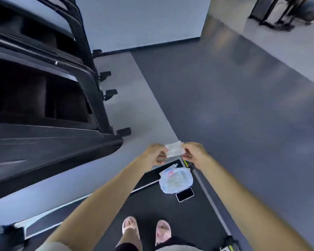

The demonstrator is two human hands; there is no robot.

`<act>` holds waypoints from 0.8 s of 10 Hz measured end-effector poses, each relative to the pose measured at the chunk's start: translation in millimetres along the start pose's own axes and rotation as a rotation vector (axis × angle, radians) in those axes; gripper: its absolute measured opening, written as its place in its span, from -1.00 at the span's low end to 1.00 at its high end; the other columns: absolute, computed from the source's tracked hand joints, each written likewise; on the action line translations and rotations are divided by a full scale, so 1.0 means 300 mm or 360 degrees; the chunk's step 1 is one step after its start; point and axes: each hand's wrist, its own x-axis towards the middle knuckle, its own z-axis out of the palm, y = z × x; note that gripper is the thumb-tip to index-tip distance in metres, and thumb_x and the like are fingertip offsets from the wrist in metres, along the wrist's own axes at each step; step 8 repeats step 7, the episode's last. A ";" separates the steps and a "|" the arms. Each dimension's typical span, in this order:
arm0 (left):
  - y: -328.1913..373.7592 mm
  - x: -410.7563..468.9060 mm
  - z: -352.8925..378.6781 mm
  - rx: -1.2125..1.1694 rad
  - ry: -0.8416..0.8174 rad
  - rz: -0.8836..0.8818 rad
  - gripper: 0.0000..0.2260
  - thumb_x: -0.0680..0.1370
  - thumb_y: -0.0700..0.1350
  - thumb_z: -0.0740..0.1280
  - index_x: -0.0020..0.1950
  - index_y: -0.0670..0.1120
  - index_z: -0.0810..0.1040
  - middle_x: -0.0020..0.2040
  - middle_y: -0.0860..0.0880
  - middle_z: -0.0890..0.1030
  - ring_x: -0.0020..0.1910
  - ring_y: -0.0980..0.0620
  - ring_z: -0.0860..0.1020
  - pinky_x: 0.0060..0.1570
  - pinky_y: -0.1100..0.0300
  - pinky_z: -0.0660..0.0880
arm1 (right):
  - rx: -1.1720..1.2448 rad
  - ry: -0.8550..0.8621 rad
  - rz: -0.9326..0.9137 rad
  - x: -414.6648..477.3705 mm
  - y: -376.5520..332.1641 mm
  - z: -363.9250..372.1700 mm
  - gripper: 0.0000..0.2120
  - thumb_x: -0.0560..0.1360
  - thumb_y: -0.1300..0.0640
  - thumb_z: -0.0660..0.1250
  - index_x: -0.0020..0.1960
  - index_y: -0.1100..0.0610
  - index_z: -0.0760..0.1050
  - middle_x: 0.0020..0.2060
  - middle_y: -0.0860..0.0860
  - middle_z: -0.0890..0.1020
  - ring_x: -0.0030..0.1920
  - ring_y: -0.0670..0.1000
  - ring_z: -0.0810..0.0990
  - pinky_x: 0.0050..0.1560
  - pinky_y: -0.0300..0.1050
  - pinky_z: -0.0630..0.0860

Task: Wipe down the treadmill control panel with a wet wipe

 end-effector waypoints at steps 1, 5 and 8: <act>-0.023 0.092 0.057 0.0279 -0.0012 -0.0050 -0.93 0.48 -0.26 0.24 -0.18 -0.11 0.46 -0.29 -0.07 0.51 -0.36 0.03 0.53 -0.28 0.21 0.43 | 0.0007 0.0120 0.0084 0.067 0.044 -0.060 -0.84 0.46 0.34 0.27 0.01 0.29 0.55 -0.32 0.14 0.48 -0.37 0.02 0.45 -0.41 -0.22 0.50; -0.130 0.385 0.203 0.0803 -0.0134 -0.0352 -0.63 0.51 -0.26 0.16 0.33 -0.17 0.38 -0.24 -0.08 0.55 -0.33 0.07 0.53 -0.36 0.26 0.48 | 0.0120 0.0456 0.0549 0.294 0.206 -0.147 -0.78 0.45 0.28 0.36 0.08 0.30 0.54 -0.20 0.12 0.53 -0.31 -0.01 0.53 -0.40 -0.22 0.52; -0.178 0.519 0.284 0.0923 -0.0057 -0.0443 -0.73 0.58 -0.21 0.14 0.25 -0.19 0.45 -0.08 -0.12 0.58 -0.31 0.06 0.54 -0.36 0.26 0.47 | 0.0007 0.0440 0.0647 0.440 0.231 -0.195 -0.73 0.50 0.22 0.31 0.19 0.23 0.50 0.03 0.15 0.55 -0.09 0.04 0.56 -0.19 -0.13 0.58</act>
